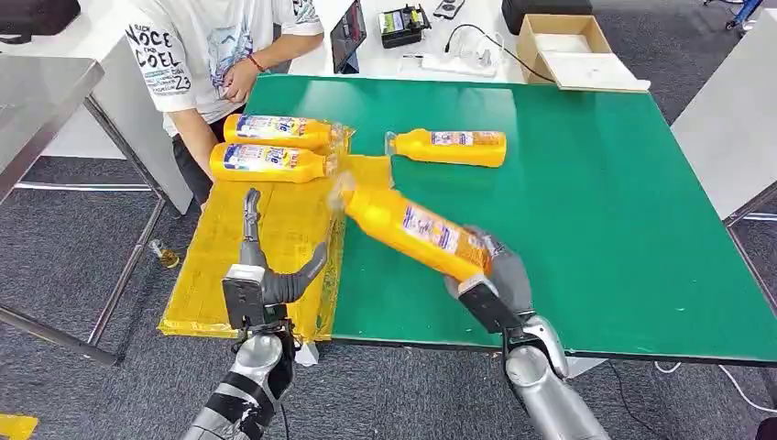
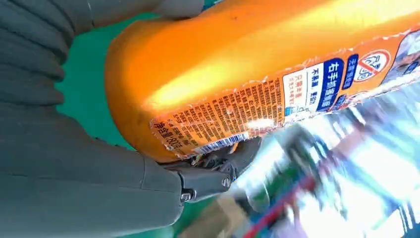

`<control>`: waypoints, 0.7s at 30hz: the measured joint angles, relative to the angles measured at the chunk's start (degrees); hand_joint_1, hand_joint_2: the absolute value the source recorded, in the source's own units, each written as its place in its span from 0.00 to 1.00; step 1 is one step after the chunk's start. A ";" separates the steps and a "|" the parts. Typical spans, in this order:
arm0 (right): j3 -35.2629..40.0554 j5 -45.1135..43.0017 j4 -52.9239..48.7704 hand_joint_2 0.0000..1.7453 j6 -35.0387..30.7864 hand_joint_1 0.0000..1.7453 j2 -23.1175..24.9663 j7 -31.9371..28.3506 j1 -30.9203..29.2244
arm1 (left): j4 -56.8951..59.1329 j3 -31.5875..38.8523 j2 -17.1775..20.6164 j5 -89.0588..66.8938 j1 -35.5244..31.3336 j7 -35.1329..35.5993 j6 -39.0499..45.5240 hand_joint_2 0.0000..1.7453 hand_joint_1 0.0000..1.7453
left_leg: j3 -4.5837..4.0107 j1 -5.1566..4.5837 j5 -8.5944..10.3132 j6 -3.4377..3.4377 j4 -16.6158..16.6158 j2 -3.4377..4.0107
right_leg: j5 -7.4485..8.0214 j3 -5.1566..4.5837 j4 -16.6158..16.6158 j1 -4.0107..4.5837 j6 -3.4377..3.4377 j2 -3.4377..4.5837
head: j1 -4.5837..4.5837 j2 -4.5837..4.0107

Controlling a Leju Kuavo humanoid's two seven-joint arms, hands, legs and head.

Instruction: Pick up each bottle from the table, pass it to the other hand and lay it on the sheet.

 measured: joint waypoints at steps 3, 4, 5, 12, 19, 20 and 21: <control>-5.62 -2.88 -6.66 1.00 -1.31 1.00 3.25 -0.83 2.02 | 0.39 2.42 -0.30 0.30 0.19 0.00 -0.59 1.00 0.00 | -0.02 0.00 0.00 0.00 0.00 0.04 | 0.01 0.01 0.00 0.00 0.00 0.01 | 0.00 0.00; -7.52 -3.36 -8.58 1.00 -1.55 1.00 3.93 -1.27 3.12 | 0.48 3.27 -0.48 0.00 0.20 0.00 -0.41 1.00 0.00 | -0.02 -0.01 0.00 0.00 0.00 0.03 | 0.01 0.04 -0.01 -0.03 0.01 0.01 | 0.06 0.00; -9.20 -3.69 -10.00 1.00 -1.61 1.00 4.91 -1.72 3.92 | 0.59 3.87 -0.55 -0.24 0.24 0.00 -0.28 1.00 0.00 | -0.03 -0.04 0.00 0.01 0.00 0.05 | 0.02 0.04 -0.01 -0.08 0.02 0.01 | 0.04 0.00; -14.26 -4.25 -13.78 1.00 -2.47 1.00 8.41 -3.15 5.77 | 1.24 5.94 -1.03 -1.10 0.61 0.00 0.20 1.00 0.00 | 0.01 -0.10 0.00 0.02 0.00 0.13 | 0.04 0.00 -0.01 -0.12 0.03 0.03 | 0.00 0.00; -15.90 -1.81 -14.35 1.00 -4.61 1.00 9.78 -4.96 6.83 | 2.38 6.59 -1.44 3.42 0.92 0.22 -10.92 1.00 0.00 | 0.01 -0.09 0.00 0.01 0.00 0.12 | 0.03 0.00 -0.01 -0.12 0.03 0.03 | 0.00 0.00; -15.90 -1.46 -14.35 1.00 -4.41 1.00 9.90 -5.44 7.11 | 2.84 6.90 -1.60 4.50 0.92 0.31 -14.39 1.00 0.00 | 0.01 -0.09 -0.01 0.01 0.00 0.13 | 0.03 0.00 -0.01 -0.12 0.03 0.03 | 0.00 0.00; -15.90 -1.18 -14.35 1.00 -4.26 1.00 10.02 -5.77 7.37 | 3.17 7.19 -1.81 5.18 0.91 0.41 -16.62 1.00 0.00 | 0.01 -0.09 -0.01 0.01 0.00 0.14 | 0.03 0.00 -0.01 -0.12 0.03 0.03 | 0.00 0.00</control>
